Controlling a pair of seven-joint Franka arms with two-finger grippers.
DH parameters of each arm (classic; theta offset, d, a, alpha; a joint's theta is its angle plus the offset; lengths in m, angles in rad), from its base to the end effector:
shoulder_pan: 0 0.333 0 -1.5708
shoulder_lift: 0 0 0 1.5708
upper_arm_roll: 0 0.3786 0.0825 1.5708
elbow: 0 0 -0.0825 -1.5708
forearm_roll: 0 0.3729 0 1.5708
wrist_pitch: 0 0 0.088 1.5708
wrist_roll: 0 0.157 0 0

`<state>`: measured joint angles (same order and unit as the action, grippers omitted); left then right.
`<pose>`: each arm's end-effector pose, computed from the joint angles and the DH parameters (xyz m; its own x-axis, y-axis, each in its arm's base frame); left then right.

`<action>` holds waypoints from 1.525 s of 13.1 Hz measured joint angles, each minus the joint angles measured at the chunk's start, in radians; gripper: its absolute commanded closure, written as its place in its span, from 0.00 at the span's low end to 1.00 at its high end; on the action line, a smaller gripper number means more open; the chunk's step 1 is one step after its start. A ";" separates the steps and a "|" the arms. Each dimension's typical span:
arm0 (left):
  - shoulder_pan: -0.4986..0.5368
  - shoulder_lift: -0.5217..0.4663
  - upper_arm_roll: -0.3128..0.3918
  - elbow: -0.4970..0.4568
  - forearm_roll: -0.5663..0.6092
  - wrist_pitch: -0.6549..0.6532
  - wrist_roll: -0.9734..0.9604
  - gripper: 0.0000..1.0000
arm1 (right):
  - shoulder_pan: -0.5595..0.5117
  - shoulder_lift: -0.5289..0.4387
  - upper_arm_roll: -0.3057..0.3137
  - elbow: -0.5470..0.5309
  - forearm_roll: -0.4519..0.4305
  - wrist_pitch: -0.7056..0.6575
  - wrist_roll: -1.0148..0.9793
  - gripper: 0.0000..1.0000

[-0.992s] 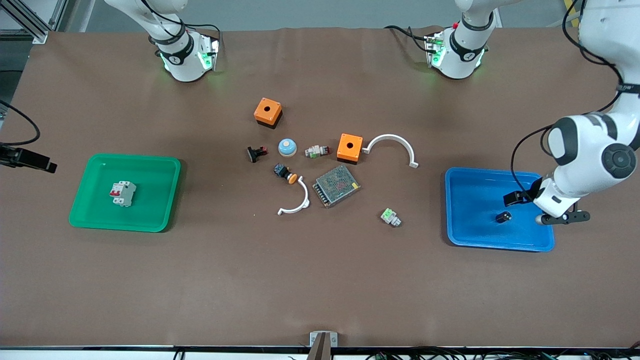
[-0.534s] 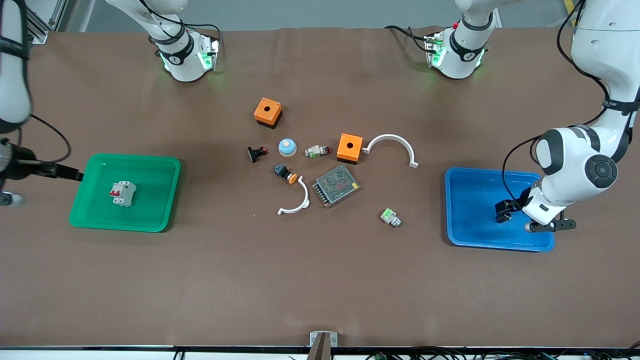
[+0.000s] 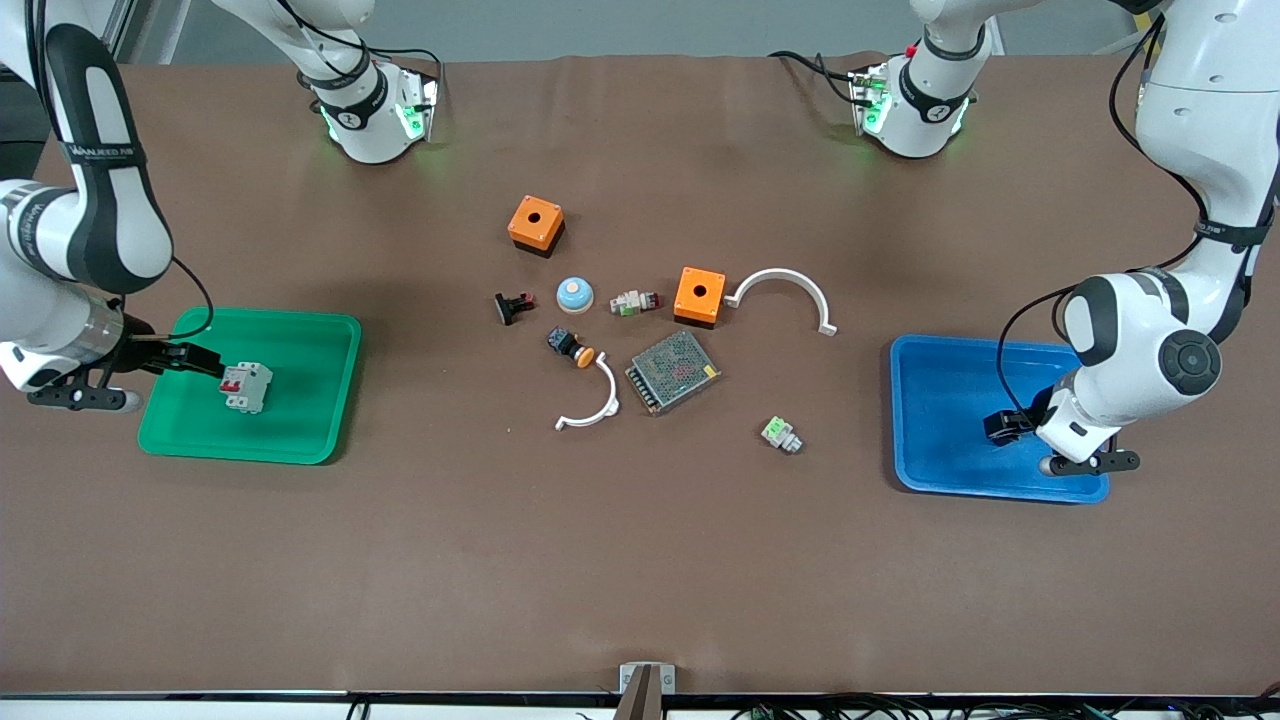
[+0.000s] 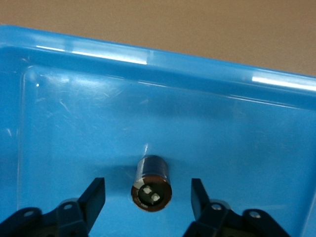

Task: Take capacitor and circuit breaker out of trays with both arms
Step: 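Grasp the capacitor with the left gripper while the right gripper reaches the breaker, then lift the capacitor with the left gripper while the right gripper grasps the breaker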

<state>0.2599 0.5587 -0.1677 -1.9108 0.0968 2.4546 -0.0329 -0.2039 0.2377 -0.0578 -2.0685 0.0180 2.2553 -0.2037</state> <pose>0.6503 0.0693 0.2160 0.9972 0.0747 -0.0051 0.0748 -0.9968 0.0275 0.5619 -0.1483 0.3315 0.9965 -0.0681 -0.0494 -0.0686 -0.9976 -0.0100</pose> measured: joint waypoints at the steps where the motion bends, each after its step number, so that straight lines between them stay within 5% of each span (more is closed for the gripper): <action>1: 0.001 0.001 0.000 0.000 0.000 0.007 0.000 0.30 | 0.000 0.020 0.000 -0.005 0.000 0.035 -0.004 0.00; 7: 0.001 0.007 0.000 0.001 0.000 0.019 0.000 1.00 | 0.000 0.164 0.003 -0.009 0.000 0.171 -0.052 0.03; 14: -0.001 -0.026 -0.028 0.016 0.001 0.006 0.002 1.00 | 0.000 0.171 0.002 -0.010 0.000 0.148 -0.066 0.29; 17: -0.002 -0.101 -0.120 0.016 0.001 -0.085 -0.102 1.00 | -0.002 0.181 0.000 -0.010 0.000 0.147 -0.066 0.30; 20: -0.014 -0.135 -0.241 0.010 0.001 -0.135 -0.281 1.00 | -0.003 0.184 0.000 -0.010 0.000 0.145 -0.067 0.40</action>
<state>0.2463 0.4234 -0.4084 -1.9013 0.0978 2.3199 -0.3142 -0.2064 0.4221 -0.0577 -2.0780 0.0180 2.4004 -0.2705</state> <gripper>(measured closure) 0.661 0.308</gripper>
